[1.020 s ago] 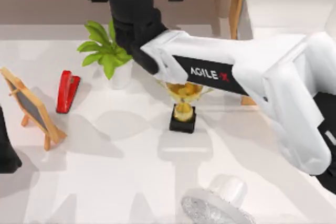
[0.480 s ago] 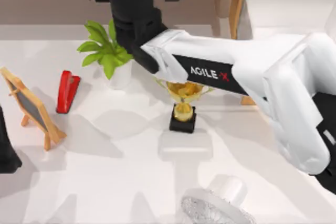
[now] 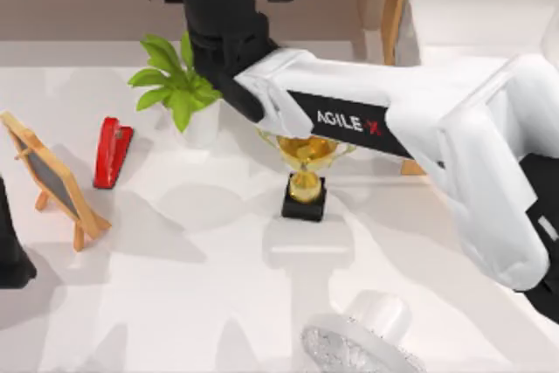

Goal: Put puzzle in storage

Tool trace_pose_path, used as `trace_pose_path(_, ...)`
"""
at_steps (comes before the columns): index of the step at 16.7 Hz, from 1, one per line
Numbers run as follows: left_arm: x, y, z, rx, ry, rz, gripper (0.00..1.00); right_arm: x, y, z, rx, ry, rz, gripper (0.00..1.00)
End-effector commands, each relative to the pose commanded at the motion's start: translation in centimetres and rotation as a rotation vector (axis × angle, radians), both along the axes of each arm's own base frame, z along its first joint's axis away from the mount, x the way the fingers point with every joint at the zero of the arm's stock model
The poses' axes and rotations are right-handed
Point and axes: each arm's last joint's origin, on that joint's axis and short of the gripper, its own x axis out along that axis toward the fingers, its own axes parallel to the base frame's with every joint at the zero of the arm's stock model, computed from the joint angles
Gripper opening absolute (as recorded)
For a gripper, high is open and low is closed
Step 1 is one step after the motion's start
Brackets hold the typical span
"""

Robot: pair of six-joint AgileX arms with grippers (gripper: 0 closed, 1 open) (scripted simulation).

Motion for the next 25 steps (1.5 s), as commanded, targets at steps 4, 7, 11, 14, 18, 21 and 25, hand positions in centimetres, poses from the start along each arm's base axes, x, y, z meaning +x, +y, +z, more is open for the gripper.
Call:
trace_pose_path(4, 0.0, 0.0, 0.0, 0.0, 0.0, 0.0, 1.0, 0.0, 0.0, 0.0, 0.0, 0.0, 0.0, 0.0)
trace_pose_path(7, 0.0, 0.0, 0.0, 0.0, 0.0, 0.0, 1.0, 0.0, 0.0, 0.0, 0.0, 0.0, 0.0, 0.0)
trace_pose_path(11, 0.0, 0.0, 0.0, 0.0, 0.0, 0.0, 1.0, -0.3, 0.2, 0.2, 0.003, -0.002, 0.005, 0.0)
trace_pose_path(14, 0.0, 0.0, 0.0, 0.0, 0.0, 0.0, 1.0, -1.4, 0.1, 1.5, 0.002, 0.0, 0.005, 0.0)
trace_pose_path(18, 0.0, 0.0, 0.0, 0.0, 0.0, 0.0, 1.0, -2.2, 0.2, 2.1, 0.003, -0.002, 0.005, 0.0)
trace_pose_path(21, 0.0, 0.0, 0.0, 0.0, 0.0, 0.0, 1.0, -1.9, 0.0, 2.4, 0.005, 0.0, 0.006, 0.0)
trace_pose_path(25, 0.0, 0.0, 0.0, 0.0, 0.0, 0.0, 1.0, -2.3, -0.7, 5.8, -0.005, 0.04, 0.073, 0.0)
